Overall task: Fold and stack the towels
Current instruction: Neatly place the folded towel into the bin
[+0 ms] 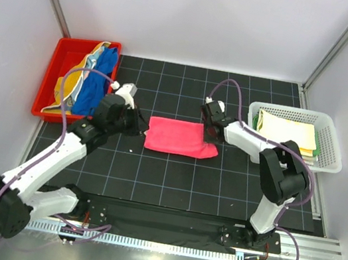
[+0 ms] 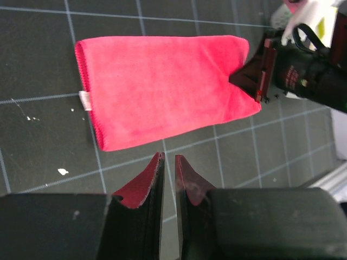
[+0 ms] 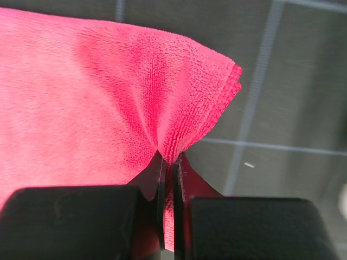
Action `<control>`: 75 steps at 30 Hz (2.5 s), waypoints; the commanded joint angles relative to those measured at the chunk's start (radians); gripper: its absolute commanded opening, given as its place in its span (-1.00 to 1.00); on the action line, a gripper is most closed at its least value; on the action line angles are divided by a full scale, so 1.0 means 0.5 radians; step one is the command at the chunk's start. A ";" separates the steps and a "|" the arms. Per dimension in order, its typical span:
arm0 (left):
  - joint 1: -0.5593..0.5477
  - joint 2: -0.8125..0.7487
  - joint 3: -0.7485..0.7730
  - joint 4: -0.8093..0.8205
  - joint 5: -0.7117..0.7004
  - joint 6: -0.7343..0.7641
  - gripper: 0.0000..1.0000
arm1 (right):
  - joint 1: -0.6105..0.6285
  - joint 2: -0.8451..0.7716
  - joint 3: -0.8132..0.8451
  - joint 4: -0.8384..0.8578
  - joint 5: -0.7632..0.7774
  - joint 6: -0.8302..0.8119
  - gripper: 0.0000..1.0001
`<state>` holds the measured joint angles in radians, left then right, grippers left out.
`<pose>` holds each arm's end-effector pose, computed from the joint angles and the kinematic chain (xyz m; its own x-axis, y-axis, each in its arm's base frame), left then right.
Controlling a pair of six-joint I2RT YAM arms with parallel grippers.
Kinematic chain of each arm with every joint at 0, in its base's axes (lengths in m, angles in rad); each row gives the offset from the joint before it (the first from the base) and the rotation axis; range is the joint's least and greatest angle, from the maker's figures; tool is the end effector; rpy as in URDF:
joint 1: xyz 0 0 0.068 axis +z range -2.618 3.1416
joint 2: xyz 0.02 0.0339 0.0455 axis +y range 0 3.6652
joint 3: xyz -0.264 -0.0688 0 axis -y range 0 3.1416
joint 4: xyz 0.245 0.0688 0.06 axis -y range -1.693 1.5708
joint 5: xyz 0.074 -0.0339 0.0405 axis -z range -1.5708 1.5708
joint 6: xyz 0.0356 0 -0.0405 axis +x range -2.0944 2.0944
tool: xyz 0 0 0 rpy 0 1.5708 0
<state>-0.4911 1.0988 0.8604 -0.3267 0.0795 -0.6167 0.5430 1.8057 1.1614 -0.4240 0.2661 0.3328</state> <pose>0.2144 -0.1179 0.2905 -0.6913 -0.2841 -0.6644 0.1587 0.8374 -0.5231 0.3178 0.1809 0.1761 -0.8366 -0.1368 -0.5305 -0.1236 0.9905 -0.0605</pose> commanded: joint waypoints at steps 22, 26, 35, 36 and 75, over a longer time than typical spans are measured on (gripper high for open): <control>-0.116 -1.102 0.047 -0.841 0.019 0.371 -0.62 | -0.399 -0.461 0.582 -0.845 0.903 -0.531 -0.98; -0.140 -1.179 -0.055 -0.761 0.062 0.319 -0.63 | -0.524 -0.424 0.665 -0.852 1.011 -0.564 -0.98; -0.190 -1.378 -0.116 -0.736 -0.085 0.331 -0.53 | -0.797 -0.390 0.623 -0.604 1.207 -0.745 -0.98; -0.199 -1.394 -0.119 -0.733 -0.085 0.328 -0.53 | -0.813 -0.390 0.616 -0.576 1.226 -0.758 -0.98; -0.325 -1.458 -0.122 -0.742 -0.141 0.328 -0.49 | -1.249 -0.252 0.589 -0.005 1.364 -1.077 -0.98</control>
<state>-0.6472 0.3809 0.8017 -0.7296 0.0181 -0.4603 -0.0612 1.6657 1.4525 -0.4637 0.9424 -0.2306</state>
